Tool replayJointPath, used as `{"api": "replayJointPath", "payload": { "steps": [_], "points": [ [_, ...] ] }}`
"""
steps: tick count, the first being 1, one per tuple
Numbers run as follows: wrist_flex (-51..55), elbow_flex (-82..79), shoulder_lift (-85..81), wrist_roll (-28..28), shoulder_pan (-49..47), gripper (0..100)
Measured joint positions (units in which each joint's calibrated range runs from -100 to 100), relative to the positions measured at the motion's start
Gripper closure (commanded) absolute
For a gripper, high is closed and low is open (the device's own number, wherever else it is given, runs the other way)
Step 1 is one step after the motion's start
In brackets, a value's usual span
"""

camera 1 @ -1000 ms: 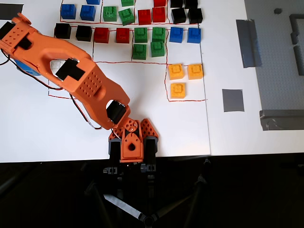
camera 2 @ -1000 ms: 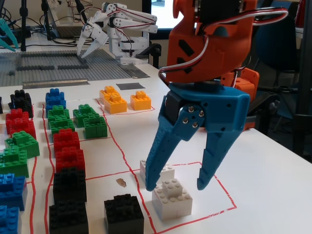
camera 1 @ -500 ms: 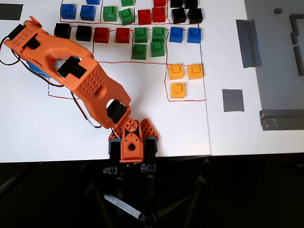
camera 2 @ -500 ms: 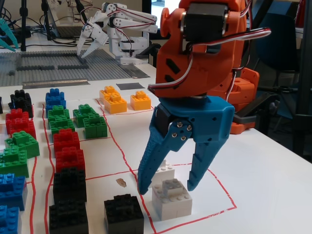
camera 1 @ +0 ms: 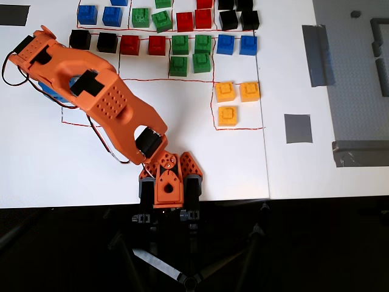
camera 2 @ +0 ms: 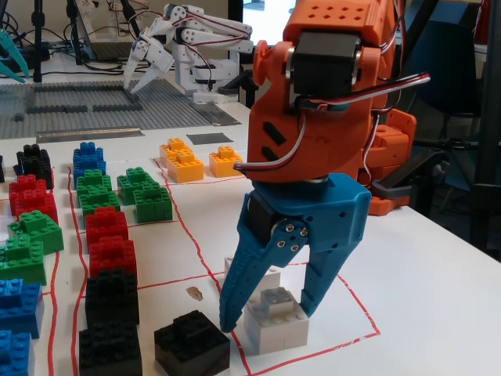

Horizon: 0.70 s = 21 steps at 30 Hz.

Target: Grab the block and put it in the grey marker

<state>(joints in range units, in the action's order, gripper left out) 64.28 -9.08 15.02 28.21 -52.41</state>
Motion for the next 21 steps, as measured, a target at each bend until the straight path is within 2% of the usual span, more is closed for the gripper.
{"api": "replayJointPath", "payload": {
  "steps": [3,6,7,14,21],
  "points": [
    [0.0,0.0,0.0,-0.59,0.0,79],
    [0.0,0.09,0.0,-1.03,0.0,96],
    [0.0,0.09,0.0,-1.32,0.0,98],
    [0.0,0.09,0.0,-1.17,0.97,100],
    [3.04,0.99,-0.17,-5.13,2.12,100]
  ]
}}
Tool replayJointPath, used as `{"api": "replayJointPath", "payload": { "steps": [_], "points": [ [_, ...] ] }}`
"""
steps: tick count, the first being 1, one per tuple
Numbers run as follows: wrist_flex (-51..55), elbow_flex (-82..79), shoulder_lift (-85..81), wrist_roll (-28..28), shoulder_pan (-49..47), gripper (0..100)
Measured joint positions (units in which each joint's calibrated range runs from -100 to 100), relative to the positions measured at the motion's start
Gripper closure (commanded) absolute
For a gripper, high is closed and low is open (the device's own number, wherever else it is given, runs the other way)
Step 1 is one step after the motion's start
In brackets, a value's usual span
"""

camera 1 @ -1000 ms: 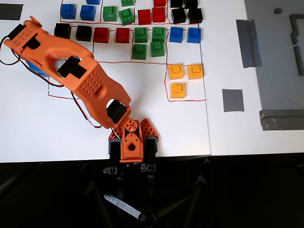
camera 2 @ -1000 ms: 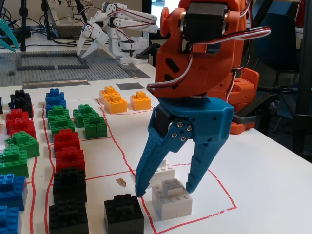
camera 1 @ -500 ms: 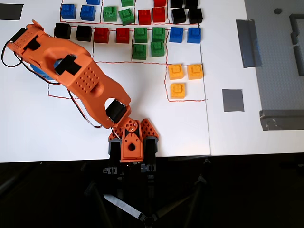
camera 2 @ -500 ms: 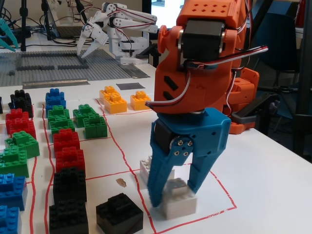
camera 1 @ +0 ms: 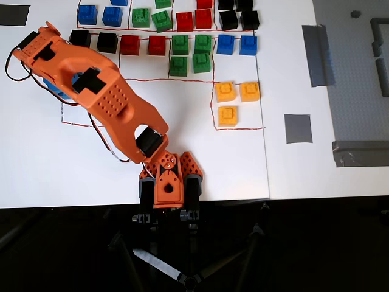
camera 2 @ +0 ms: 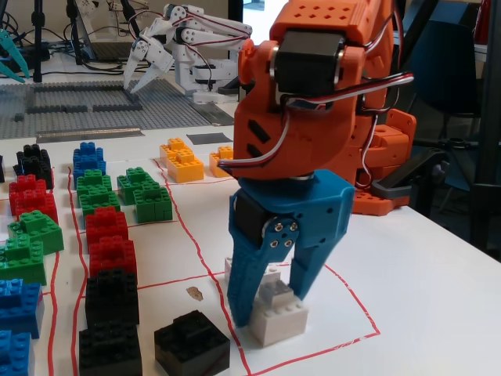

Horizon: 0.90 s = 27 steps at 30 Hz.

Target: Grab the block and put it in the grey marker

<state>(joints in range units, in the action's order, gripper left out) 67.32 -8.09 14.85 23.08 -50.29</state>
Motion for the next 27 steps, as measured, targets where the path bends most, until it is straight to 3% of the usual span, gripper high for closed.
{"api": "replayJointPath", "payload": {
  "steps": [8,15,27],
  "points": [
    [22.27,9.8,-7.75,-8.74,-0.09,100],
    [31.4,13.76,-22.38,-15.87,1.15,100],
    [31.24,-7.91,-36.05,-31.36,33.61,100]
  ]
}}
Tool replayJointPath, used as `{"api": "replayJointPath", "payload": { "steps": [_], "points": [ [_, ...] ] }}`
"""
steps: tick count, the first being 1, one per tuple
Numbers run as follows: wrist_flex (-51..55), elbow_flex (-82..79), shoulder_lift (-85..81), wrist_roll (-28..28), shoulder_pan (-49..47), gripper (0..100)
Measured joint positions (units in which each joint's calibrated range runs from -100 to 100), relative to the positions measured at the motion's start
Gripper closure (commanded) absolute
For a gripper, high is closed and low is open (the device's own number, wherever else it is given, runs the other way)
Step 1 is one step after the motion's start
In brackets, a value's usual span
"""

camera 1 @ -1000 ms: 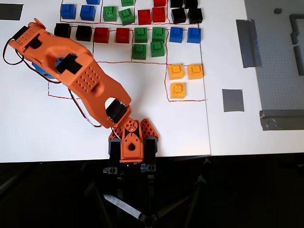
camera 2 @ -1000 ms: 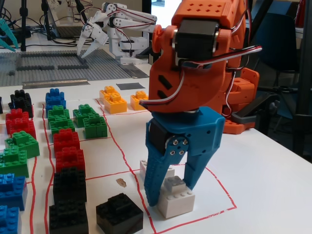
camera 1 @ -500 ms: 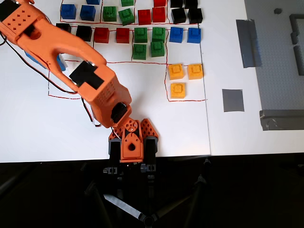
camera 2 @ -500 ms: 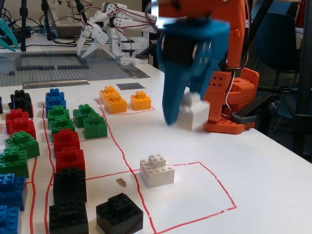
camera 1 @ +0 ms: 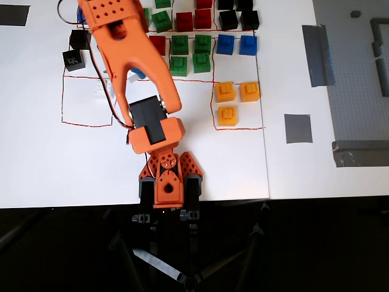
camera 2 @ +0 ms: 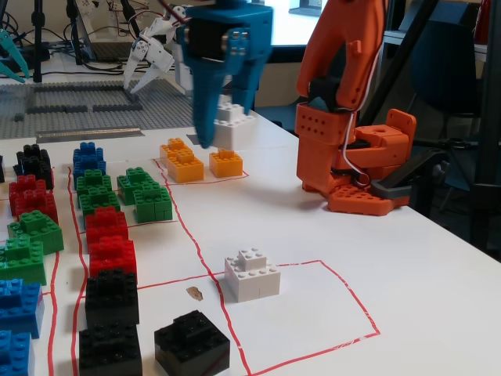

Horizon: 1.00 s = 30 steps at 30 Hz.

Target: Grab the block and put it in the grey marker

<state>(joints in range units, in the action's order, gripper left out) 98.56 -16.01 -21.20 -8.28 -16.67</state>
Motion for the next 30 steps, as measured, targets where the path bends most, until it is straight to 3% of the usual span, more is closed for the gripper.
{"api": "replayJointPath", "payload": {
  "steps": [16,30],
  "points": [
    [-7.93,-4.68,7.49,-14.46,48.74,100],
    [-16.34,10.88,24.38,-23.59,70.94,100]
  ]
}}
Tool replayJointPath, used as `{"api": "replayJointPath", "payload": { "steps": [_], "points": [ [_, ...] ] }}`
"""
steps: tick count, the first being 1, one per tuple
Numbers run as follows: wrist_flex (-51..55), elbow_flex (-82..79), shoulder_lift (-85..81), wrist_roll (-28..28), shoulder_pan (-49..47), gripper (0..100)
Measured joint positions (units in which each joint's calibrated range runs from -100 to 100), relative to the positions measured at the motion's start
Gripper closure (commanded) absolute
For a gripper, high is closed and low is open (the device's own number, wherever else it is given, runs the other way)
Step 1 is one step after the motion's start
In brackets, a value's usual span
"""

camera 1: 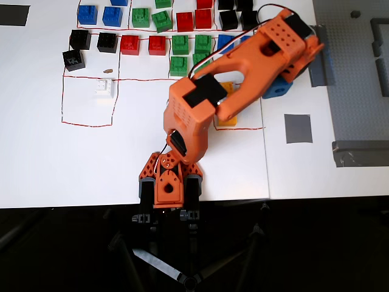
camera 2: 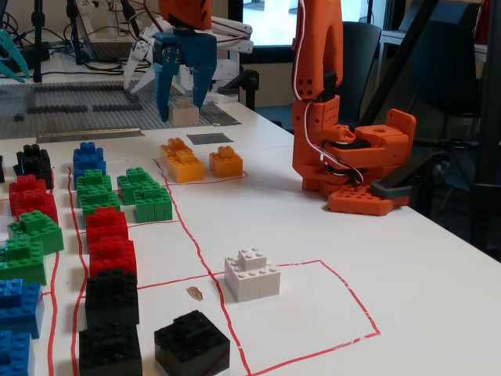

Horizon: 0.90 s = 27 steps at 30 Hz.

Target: Grab the block and put it in the grey marker

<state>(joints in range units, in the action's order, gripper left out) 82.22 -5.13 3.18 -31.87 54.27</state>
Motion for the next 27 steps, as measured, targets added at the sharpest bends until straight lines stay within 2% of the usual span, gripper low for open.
{"api": "replayJointPath", "payload": {
  "steps": [15,27],
  "points": [
    [-5.45,20.32,19.94,-7.86,18.05,100],
    [-5.29,25.81,27.78,-8.84,21.67,100]
  ]
}}
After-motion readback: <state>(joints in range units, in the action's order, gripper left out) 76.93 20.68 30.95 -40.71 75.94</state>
